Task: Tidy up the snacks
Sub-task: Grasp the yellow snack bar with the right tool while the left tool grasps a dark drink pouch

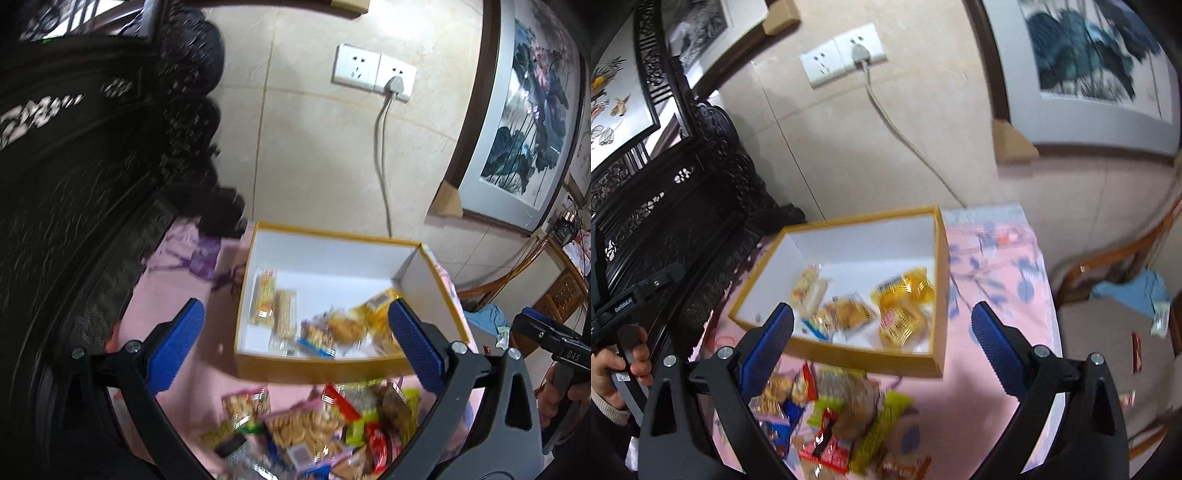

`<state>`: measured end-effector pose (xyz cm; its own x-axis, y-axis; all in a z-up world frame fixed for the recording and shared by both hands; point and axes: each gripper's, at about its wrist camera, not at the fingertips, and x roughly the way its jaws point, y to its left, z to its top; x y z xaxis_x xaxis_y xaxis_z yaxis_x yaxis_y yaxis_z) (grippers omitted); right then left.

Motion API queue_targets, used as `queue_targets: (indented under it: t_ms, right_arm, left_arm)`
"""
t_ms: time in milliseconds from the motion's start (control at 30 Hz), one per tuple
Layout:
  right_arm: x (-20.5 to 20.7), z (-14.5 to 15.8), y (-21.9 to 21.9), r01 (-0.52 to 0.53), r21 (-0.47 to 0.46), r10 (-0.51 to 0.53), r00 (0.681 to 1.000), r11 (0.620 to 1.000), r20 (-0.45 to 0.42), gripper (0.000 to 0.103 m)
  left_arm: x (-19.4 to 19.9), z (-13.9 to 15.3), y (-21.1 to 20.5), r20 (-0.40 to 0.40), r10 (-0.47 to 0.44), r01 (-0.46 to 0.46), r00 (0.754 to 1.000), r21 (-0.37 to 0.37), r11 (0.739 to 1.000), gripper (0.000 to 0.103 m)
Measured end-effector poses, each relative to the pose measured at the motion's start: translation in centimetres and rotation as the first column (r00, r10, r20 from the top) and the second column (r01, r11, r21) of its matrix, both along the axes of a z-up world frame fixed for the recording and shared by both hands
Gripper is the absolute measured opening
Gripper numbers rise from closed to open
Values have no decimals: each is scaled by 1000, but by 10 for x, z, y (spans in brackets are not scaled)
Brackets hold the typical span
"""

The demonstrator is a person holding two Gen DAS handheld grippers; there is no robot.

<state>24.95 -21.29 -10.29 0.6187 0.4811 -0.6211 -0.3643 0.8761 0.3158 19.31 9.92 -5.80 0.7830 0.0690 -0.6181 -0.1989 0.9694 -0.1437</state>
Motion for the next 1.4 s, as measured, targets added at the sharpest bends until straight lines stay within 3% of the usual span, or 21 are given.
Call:
queue_targets:
  t_ms: [367, 633, 767, 833, 933, 1067, 1167, 1267, 1400]
  right_arm:
    - [-33, -42, -3, 21, -31, -25, 990, 999, -138, 98]
    - [-23, -127, 38, -41, -260, -59, 930, 965, -363, 101]
    - [-11, -158, 53, -70, -261, -60, 886, 963, -461, 79]
    - [-5, -169, 63, -82, -264, -59, 872, 961, -487, 73]
    - [-1, -175, 77, -108, -300, -52, 876, 948, -479, 65]
    - [-3, -175, 95, -137, -389, -42, 907, 911, -419, 56]
    - [-11, -174, 106, -182, -431, 9, 928, 884, -373, 31]
    - [-14, -172, 104, -168, -385, -3, 914, 908, -405, 21]
    - [-14, -167, 82, -101, -275, -36, 891, 956, -453, 21]
  left_arm:
    - [-54, -28, 4, -96, 45, -47, 994, -19, 999, 101]
    - [-82, -50, 13, -178, 95, -106, 979, -51, 993, 101]
    - [-92, -53, 20, -194, 117, -130, 974, -60, 990, 101]
    - [-97, -54, 24, -198, 130, -143, 972, -53, 988, 101]
    - [-103, -56, 32, -214, 159, -173, 964, -48, 984, 101]
    - [-109, -64, 43, -243, 195, -217, 950, -65, 974, 101]
    - [-108, -75, 46, -284, 210, -241, 936, -80, 967, 101]
    - [-101, -88, 42, -327, 204, -249, 923, -101, 963, 101]
    - [-87, -106, 27, -371, 180, -242, 911, -125, 962, 101]
